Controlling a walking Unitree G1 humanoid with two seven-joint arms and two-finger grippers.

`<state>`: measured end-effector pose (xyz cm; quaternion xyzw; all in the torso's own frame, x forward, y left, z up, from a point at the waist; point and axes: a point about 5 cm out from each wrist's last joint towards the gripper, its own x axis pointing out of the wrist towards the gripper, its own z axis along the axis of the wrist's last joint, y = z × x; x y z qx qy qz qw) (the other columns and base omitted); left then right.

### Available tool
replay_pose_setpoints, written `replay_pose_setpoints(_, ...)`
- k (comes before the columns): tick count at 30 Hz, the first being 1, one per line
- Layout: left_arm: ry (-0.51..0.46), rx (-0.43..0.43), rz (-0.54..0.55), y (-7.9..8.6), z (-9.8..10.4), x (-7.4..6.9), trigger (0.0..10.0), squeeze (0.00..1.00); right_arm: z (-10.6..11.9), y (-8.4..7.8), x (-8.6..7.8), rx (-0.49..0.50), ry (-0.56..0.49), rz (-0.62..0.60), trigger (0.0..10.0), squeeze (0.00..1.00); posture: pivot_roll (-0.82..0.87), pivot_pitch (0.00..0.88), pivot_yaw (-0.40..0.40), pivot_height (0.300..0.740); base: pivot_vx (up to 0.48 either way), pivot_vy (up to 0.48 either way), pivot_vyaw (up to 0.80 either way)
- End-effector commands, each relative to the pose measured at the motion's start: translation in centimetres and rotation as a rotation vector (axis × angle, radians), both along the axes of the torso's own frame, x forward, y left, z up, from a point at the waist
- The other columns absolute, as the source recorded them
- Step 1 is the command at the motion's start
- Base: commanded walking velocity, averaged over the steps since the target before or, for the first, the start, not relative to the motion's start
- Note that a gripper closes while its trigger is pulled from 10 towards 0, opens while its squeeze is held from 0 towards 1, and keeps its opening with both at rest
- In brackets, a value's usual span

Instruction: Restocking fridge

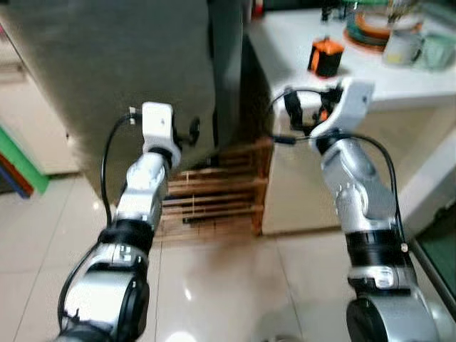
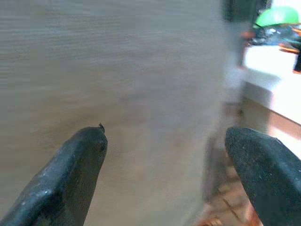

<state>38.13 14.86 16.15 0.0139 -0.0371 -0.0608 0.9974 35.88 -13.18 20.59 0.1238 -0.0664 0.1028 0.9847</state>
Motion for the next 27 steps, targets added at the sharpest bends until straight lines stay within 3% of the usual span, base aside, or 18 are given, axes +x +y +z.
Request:
replay_pose_setpoints(1,0.006,0.006,0.057,1.6,0.2,0.1,10.0,0.0,0.3,1.1,-0.1,0.002,-0.013,0.032,10.0,0.0,-0.29,0.0,0.054,0.74,0.409,0.251,0.0)
replay_pose_setpoints(5,0.029,0.001,0.095,2.1,0.0,0.3,10.0,0.0,0.6,1.1,0.0,0.021,-0.014,0.03,10.0,0.0,-0.29,0.0,0.054,0.74,0.418,0.126,0.0)
replay_pose_setpoints(9,0.046,-0.021,0.114,2.7,0.1,0.5,10.0,0.0,3.1,1.2,0.4,0.046,-0.09,0.03,10.0,0.0,-0.29,0.0,0.053,0.74,0.433,0.0,0.0)
replay_pose_setpoints(13,0.05,-0.026,0.11,2.6,0.0,0.4,10.0,0.0,3.7,1.2,0.5,0.004,-0.116,0.033,10.0,0.0,-0.29,0.0,0.053,0.74,0.408,0.251,0.0)
replay_pose_setpoints(19,0.058,-0.043,0.1,2.3,-0.4,0.3,10.0,0.0,2.4,1.1,0.7,-0.017,-0.05,-0.001,10.0,0.0,-0.28,0.0,0.044,0.74,0.408,0.252,0.0)
replay_pose_setpoints(22,0.079,-0.081,0.081,2.0,-0.8,0.2,10.0,0.0,0.7,0.6,0.5,-0.077,-0.002,-0.026,10.0,0.0,-0.28,0.0,0.044,0.74,0.409,0.251,0.0)
replay_pose_setpoints(24,0.109,-0.148,0.061,1.8,-1.4,-0.1,10.0,0.0,-1.4,-0.6,0.0,-0.131,0.059,-0.059,10.0,0.0,-0.28,0.0,0.045,0.74,0.204,0.126,0.0)
replay_pose_setpoints(27,0.122,-0.185,0.062,2.0,-1.9,-0.5,10.0,0.0,-2.6,-1.4,-0.4,-0.135,0.097,-0.075,10.0,0.0,-0.27,0.0,0.044,0.74,0.0,0.0,0.0)
